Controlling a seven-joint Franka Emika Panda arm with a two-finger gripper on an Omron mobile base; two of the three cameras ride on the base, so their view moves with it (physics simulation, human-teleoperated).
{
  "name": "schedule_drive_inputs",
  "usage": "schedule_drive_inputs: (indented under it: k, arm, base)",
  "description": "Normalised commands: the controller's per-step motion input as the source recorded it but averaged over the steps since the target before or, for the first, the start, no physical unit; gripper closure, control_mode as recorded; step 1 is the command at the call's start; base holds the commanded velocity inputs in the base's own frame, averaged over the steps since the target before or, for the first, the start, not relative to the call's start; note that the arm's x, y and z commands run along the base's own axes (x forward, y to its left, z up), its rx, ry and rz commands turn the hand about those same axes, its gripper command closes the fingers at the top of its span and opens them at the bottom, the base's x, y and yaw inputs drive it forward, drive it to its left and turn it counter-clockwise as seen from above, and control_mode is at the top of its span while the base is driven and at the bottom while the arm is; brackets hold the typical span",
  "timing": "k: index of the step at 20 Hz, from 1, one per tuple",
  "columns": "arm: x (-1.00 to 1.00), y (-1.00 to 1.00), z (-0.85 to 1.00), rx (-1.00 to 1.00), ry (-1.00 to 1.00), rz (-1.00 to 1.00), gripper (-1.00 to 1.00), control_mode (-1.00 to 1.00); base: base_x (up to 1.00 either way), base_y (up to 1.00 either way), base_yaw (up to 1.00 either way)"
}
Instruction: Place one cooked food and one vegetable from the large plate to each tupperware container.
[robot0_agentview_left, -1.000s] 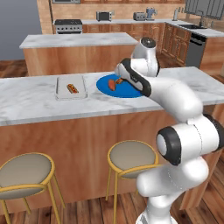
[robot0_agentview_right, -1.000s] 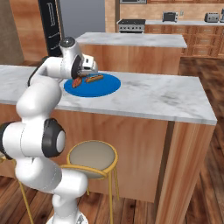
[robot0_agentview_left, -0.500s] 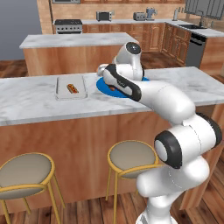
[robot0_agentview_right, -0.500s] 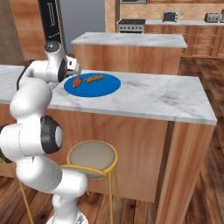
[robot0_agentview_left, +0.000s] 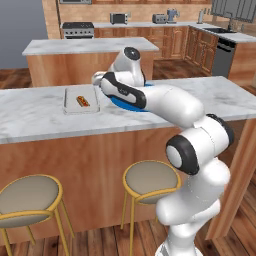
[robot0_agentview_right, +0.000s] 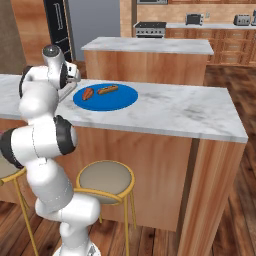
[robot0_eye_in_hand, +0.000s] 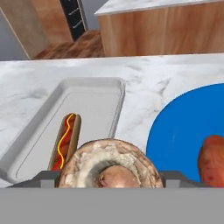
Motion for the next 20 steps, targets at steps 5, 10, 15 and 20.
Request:
schedule_drive_inputs:
  k: [5,10,15,20]
  arm:
    - [0.32,0.57,-0.02,0.00,0.03,0.06,1.00,-1.00]
    - [0.33,0.24,-0.17,0.00,0.01,0.05,1.00,-1.00]
    - [0.31,0.09,-0.40,0.00,0.06,0.01,1.00,-1.00]
    - [0.38,0.27,-0.36,-0.01,0.07,0.00,1.00,-1.00]
  base:
    - [0.00,0.00,0.00]
    - [0.00,0.00,0.00]
    - [0.00,0.00,0.00]
    - [0.00,0.00,0.00]
